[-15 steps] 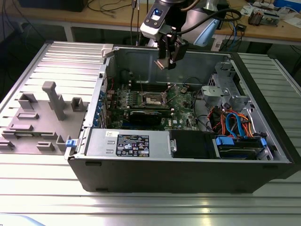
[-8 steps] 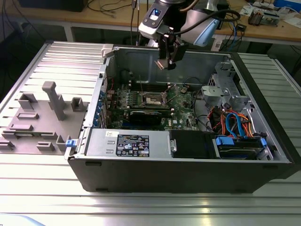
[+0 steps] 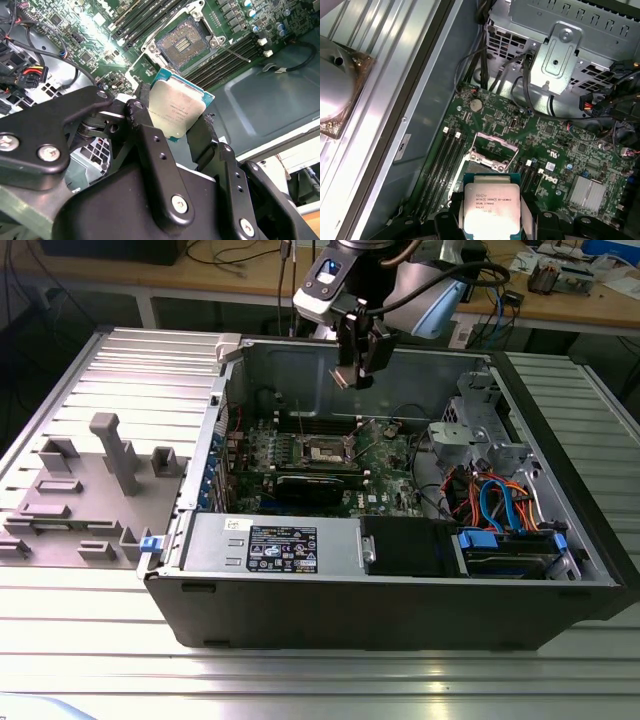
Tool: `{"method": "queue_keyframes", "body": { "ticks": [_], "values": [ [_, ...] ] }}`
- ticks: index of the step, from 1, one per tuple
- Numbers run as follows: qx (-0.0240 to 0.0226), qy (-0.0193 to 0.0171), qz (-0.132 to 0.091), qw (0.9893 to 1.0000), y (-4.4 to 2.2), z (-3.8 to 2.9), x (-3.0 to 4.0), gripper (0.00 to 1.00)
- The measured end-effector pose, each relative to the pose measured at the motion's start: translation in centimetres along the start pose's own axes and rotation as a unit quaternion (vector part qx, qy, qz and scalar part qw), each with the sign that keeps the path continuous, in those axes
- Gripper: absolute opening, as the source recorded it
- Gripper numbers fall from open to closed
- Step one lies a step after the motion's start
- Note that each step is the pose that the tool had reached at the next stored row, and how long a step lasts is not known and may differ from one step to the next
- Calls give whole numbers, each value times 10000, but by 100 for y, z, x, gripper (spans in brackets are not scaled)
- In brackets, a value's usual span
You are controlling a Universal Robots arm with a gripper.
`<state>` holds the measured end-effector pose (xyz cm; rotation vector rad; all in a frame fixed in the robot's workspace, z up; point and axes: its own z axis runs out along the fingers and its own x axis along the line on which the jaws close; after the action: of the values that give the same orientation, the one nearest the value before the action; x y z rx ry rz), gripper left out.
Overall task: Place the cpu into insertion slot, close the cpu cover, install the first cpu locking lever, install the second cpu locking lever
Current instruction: 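Place the cpu into insertion slot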
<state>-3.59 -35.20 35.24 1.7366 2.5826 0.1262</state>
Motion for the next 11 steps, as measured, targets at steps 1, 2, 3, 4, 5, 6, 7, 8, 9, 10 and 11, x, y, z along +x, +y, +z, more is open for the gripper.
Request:
{"method": "queue_keyframes", "body": {
  "ticks": [1, 2, 3, 4, 5, 6, 7, 8, 9, 10, 11],
  "values": [
    [1, 0, 6, 10000, 0, 0, 0, 54],
    [1, -1, 12, 10000, 0, 1, 0, 54],
    [1, -1, 16, 10000, 0, 1, 0, 54],
    [1, -1, 17, 10000, 0, 1, 0, 54],
    [1, -1, 18, 10000, 0, 1, 0, 54],
    [2, 0, 18, 10000, 0, 2, 0, 54],
    [2, 0, 18, 10000, 0, 2, 0, 54],
    [2, 0, 18, 10000, 0, 2, 0, 54],
    [2, 0, 18, 10000, 0, 2, 0, 54],
    [2, 0, 18, 10000, 0, 2, 0, 54],
    [2, 0, 18, 10000, 0, 2, 0, 54]
  ]
}}
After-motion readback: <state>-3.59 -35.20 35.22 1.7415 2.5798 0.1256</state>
